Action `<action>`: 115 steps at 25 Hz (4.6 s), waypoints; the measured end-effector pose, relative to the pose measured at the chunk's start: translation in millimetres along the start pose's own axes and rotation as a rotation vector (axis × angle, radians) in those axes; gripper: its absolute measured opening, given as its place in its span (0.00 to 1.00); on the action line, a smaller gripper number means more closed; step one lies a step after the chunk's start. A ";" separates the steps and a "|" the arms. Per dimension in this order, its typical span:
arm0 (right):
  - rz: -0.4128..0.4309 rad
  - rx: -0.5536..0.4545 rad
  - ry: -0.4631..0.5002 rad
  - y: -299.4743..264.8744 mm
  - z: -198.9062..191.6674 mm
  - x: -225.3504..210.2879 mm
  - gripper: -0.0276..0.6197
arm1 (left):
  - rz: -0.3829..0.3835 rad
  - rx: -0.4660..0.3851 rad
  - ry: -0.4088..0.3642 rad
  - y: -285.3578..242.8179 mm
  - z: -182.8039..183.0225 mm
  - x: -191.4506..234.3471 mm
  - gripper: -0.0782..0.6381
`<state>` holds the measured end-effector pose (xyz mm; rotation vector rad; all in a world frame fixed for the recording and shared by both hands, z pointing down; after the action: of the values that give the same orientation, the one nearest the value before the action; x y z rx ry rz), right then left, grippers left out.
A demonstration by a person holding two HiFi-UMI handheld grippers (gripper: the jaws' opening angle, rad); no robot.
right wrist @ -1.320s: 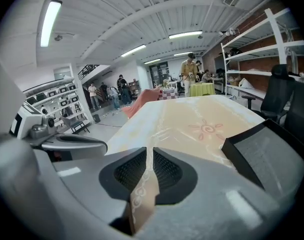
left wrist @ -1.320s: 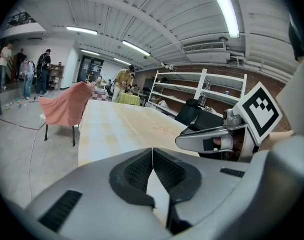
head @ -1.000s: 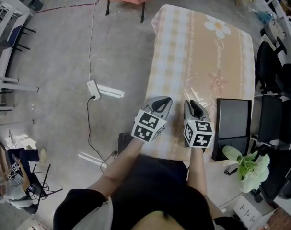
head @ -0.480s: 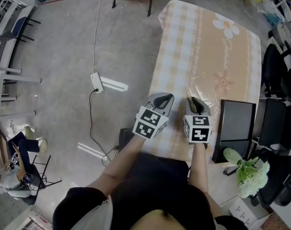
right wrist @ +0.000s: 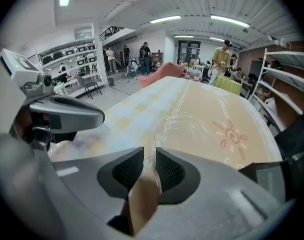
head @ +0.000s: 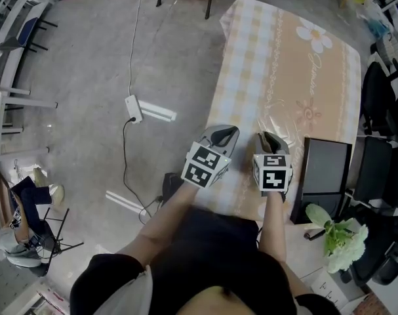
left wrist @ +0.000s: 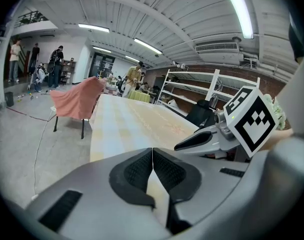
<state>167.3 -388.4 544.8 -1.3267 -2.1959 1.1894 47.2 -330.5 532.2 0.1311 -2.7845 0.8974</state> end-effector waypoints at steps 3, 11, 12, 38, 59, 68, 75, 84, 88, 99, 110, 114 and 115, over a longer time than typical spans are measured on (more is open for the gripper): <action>-0.004 0.018 0.008 -0.8 1.1 0.7 0.16 | -0.004 -0.002 0.001 -0.1 1.1 0.9 0.12; -0.023 0.067 0.008 -4.8 0.8 -4.8 0.16 | -0.006 0.001 -0.003 0.5 -1.0 2.1 0.12; -0.017 0.069 0.006 -4.7 0.6 -5.4 0.16 | -0.005 0.002 -0.003 1.0 -1.5 2.4 0.12; -0.046 0.025 -0.007 0.7 2.1 -9.6 0.06 | 0.007 -0.006 -0.021 8.7 2.2 6.0 0.12; -0.151 -0.186 -0.168 42.3 14.1 8.8 0.06 | -0.080 -0.060 -0.100 41.0 15.5 2.1 0.12; -0.216 -0.269 -0.194 67.2 19.2 32.9 0.06 | -0.151 -0.098 -0.162 61.3 26.0 -4.3 0.12; -0.268 -0.354 -0.230 94.3 13.3 59.0 0.06 | -0.219 -0.109 -0.212 80.3 22.9 -11.0 0.12; -0.364 -0.542 -0.264 145.5 9.8 93.1 0.06 | -0.319 -0.145 -0.286 103.4 27.8 -22.1 0.12; -0.420 -0.629 -0.292 164.8 0.6 105.0 0.06 | -0.360 -0.172 -0.315 108.9 34.5 -30.4 0.12; -0.650 -0.808 -0.354 222.1 -33.9 127.3 0.06 | -0.463 -0.277 -0.377 128.2 53.7 -61.6 0.12; -0.823 -0.859 -0.391 252.5 -67.1 135.4 0.06 | -0.507 -0.346 -0.393 127.0 57.0 -81.5 0.12; -0.842 -0.844 -0.393 254.2 -71.8 134.8 0.06 | -0.527 -0.349 -0.392 125.6 54.8 -87.7 0.12; -0.843 -0.840 -0.393 253.6 -72.6 134.5 0.06 | -0.530 -0.348 -0.390 124.7 53.9 -88.6 0.12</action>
<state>289.8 -182.4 371.0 -0.1860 -3.1967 0.1879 105.4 -259.4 398.7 1.0213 -2.9469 0.2732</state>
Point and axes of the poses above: the fingertips, and each gripper's own axes: y backward along the fingers, x to its left, z out of its top, the point moved 6 cm from there along y, backward along the fingers, and after that the axes turned 11 degrees about z, right-handed, at the moved point
